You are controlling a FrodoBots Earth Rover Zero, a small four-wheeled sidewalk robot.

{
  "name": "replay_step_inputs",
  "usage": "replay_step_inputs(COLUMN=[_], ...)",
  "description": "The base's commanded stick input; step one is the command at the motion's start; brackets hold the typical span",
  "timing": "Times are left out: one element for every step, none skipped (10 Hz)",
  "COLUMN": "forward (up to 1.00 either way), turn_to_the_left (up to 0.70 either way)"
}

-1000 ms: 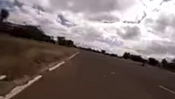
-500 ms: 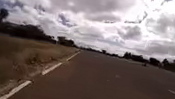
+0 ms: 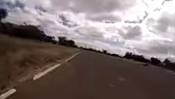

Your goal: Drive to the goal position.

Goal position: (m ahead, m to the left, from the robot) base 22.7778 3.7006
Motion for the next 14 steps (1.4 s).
replay_step_inputs(forward=[0.70,0.70,0.70,0.70,0.70,0.70,0.70,0.70,0.70,0.70,0.70,0.70,0.70,0.70], turn_to_the_left=[0.00,0.00,0.00,0.00,0.00,0.00,0.00,0.00,0.00,0.00,0.00,0.00,0.00,-0.05])
